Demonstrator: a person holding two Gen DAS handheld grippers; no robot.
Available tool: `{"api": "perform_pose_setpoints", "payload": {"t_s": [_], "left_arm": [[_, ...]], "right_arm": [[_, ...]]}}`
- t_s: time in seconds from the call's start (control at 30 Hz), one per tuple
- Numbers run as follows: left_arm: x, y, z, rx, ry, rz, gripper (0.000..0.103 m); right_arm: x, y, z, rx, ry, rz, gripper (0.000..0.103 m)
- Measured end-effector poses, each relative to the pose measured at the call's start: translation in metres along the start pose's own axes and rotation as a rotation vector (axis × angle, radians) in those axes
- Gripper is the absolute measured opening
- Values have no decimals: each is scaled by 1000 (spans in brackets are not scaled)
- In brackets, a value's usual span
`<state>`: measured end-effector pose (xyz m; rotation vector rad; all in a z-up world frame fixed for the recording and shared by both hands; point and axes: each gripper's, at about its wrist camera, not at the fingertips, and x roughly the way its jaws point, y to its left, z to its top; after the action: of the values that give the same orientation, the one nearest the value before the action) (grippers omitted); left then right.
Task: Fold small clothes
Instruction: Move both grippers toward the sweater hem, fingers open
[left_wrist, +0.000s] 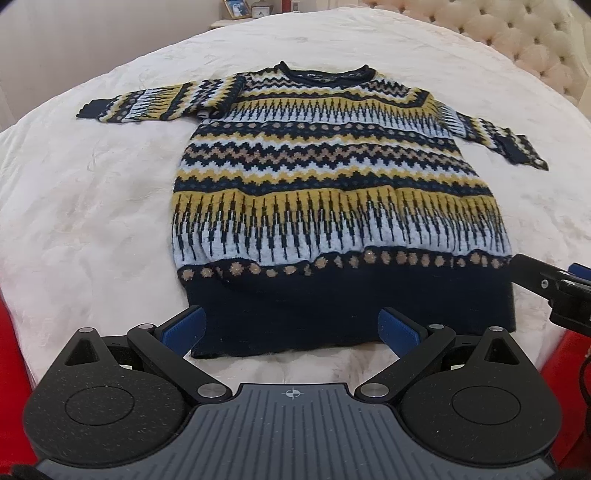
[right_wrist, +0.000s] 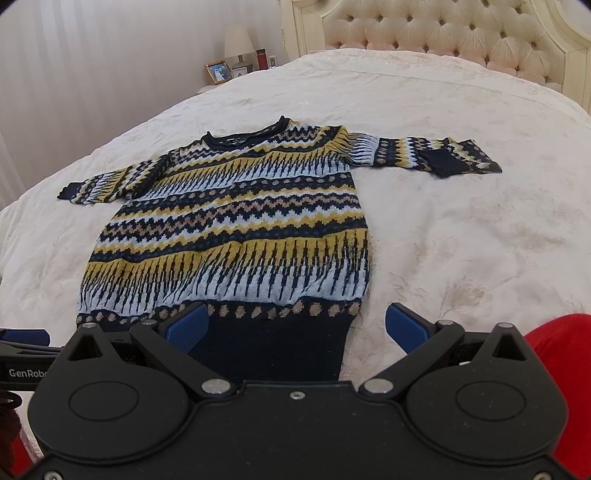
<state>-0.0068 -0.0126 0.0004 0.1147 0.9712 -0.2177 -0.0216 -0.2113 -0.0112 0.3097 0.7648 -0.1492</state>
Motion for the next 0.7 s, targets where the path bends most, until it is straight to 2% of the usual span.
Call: {"api": "perform_pose_setpoints", "payload": {"t_s": [0.7], "left_arm": [[-2, -4, 0, 30, -35, -58, 101]], "right_arm": [[-1, 0, 0, 42, 3, 14, 102]]}}
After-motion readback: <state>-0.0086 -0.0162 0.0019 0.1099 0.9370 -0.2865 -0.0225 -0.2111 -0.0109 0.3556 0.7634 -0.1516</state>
